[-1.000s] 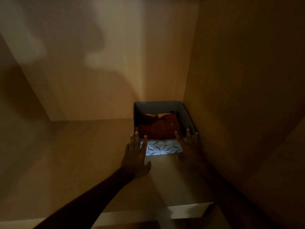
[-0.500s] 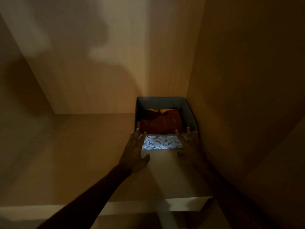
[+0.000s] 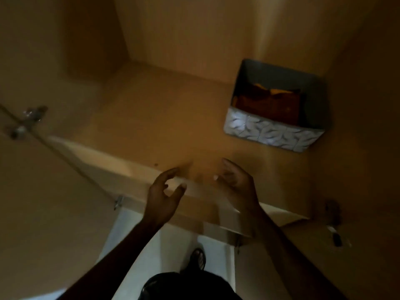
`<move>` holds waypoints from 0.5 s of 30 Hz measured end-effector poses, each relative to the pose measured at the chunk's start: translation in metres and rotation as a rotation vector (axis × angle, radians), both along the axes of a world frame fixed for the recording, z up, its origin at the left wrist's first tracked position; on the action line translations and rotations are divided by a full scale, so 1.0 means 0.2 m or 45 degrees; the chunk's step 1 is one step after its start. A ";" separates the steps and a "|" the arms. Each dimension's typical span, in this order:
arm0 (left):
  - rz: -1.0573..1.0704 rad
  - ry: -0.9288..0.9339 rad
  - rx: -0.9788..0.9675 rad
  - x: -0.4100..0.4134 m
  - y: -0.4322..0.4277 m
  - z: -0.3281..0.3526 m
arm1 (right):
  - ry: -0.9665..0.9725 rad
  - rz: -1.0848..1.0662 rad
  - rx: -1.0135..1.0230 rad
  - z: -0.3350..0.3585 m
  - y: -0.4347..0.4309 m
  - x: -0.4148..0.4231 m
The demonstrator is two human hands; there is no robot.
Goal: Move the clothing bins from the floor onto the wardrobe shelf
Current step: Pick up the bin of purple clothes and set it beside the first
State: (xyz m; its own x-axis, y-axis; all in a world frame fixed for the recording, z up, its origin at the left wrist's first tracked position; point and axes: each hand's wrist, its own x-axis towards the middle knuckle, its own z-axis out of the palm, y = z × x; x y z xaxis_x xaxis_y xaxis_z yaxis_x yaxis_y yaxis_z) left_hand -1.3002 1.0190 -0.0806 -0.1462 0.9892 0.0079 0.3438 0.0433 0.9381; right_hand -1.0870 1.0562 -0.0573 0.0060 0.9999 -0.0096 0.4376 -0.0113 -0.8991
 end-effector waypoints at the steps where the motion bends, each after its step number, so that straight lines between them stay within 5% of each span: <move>1: 0.058 -0.009 -0.019 -0.06 -0.09 -0.01 | -0.016 0.070 -0.024 -0.01 -0.03 -0.08; 15: 1.154 -0.076 -0.153 -0.79 -1.86 -0.03 | -0.091 1.175 -0.251 -0.10 -1.04 -1.27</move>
